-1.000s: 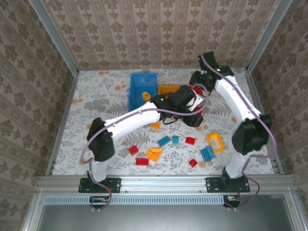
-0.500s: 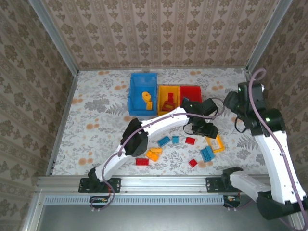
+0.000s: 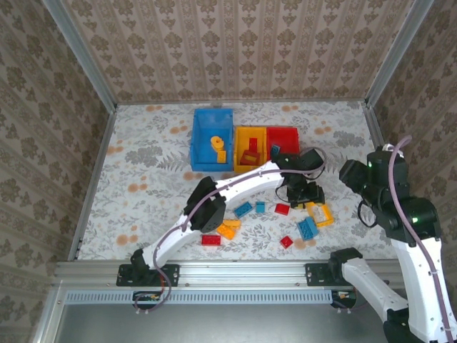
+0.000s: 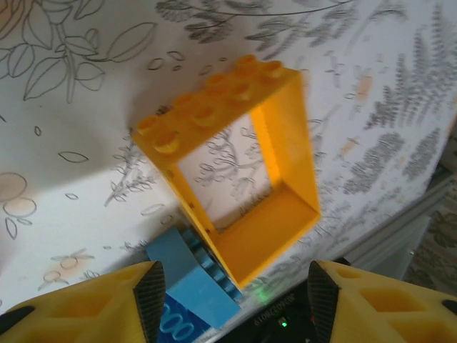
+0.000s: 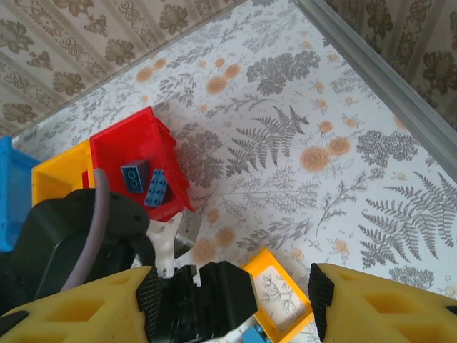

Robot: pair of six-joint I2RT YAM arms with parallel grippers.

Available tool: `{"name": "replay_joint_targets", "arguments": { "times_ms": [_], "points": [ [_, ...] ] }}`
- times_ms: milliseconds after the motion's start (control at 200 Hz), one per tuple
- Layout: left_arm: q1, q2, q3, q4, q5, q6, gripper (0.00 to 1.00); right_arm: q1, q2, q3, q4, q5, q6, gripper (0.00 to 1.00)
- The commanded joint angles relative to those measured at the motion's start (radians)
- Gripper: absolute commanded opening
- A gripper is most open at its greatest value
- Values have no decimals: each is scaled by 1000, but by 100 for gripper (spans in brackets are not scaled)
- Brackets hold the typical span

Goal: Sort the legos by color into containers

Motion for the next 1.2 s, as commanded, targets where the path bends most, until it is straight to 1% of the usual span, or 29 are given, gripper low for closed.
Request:
{"name": "replay_joint_targets", "arguments": {
  "times_ms": [0, 165, 275, 430, 520, 640, 755, 890, 975, 1115, 1195],
  "points": [
    [-2, 39, 11, -31, -1, -69, 54, 1, -20, -21, -29, -39, 11, 60],
    [-1, 66, 9, 1, 3, -100, 52, 1, -31, -40, -27, -58, 16, 60],
    [3, 80, 7, 28, -1, -107, 46, 1, -43, -54, -31, -69, 18, 60],
    [12, 89, 8, 70, -15, -105, 31, 1, -59, -71, -39, -80, 19, 59],
    [16, 97, 10, 114, -12, -105, 23, 1, -66, -83, -41, -88, 20, 59],
    [22, 115, 30, 164, -8, -100, 10, 1, -72, -95, -43, -91, 15, 59],
    [37, 113, 41, 183, -19, -86, 0, 1, -73, -97, -44, -94, 2, 59],
    [53, 72, 31, 179, -50, -37, 0, 1, -68, -93, -40, -100, -5, 59],
    [65, 18, -5, 179, -85, -5, 0, 1, -63, -88, -31, -106, -10, 59],
    [99, -122, -123, 176, -149, 41, 0, 1, -57, -72, 6, -143, -41, 59],
    [130, -224, -191, 135, -187, 67, 0, 1, -45, -63, 37, -186, -70, 59]
  ]
}}
